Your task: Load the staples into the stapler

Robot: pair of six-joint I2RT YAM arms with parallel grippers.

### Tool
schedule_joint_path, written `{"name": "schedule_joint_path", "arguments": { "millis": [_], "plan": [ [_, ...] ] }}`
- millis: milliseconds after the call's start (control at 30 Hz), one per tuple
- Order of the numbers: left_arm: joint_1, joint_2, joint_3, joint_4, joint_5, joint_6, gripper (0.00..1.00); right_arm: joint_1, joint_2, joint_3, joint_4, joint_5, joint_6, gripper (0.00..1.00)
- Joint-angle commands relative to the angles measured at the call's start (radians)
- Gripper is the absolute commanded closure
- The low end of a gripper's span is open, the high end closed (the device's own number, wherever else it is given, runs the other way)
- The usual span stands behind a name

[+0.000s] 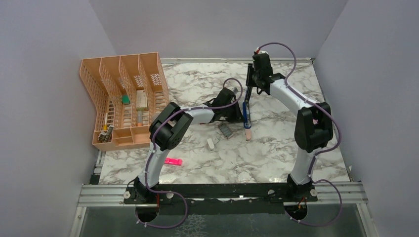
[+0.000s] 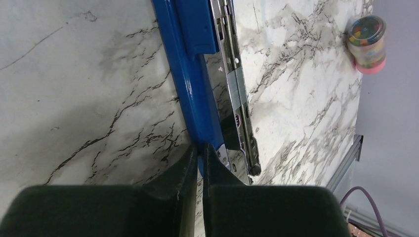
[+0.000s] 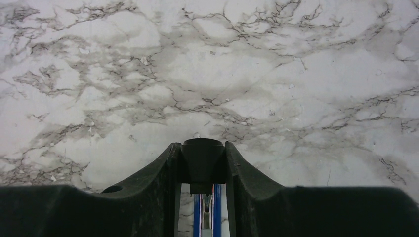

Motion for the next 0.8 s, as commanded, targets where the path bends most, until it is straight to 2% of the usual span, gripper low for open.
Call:
{"name": "schedule_joint_path", "arguments": {
  "millis": [0,67,333,533,767],
  "plan": [
    [-0.004,0.070,0.015,-0.065,-0.114,0.002,0.93,0.016,-0.117,-0.081,-0.037,-0.097,0.075,0.73],
    [-0.004,0.082,0.022,-0.075,-0.130,0.000,0.94,0.028,-0.145,-0.122,-0.037,-0.099,0.081,0.73],
    [-0.004,0.098,0.028,-0.099,-0.201,0.005,0.95,0.118,-0.219,-0.230,-0.042,0.046,0.074,0.72],
    [-0.001,0.094,0.027,-0.134,-0.230,0.026,0.95,0.125,-0.311,-0.355,-0.005,-0.012,0.114,0.72],
    [0.002,0.106,0.024,-0.117,-0.220,0.023,0.95,0.129,-0.333,-0.434,-0.002,-0.036,0.146,0.72]
  ]
}}
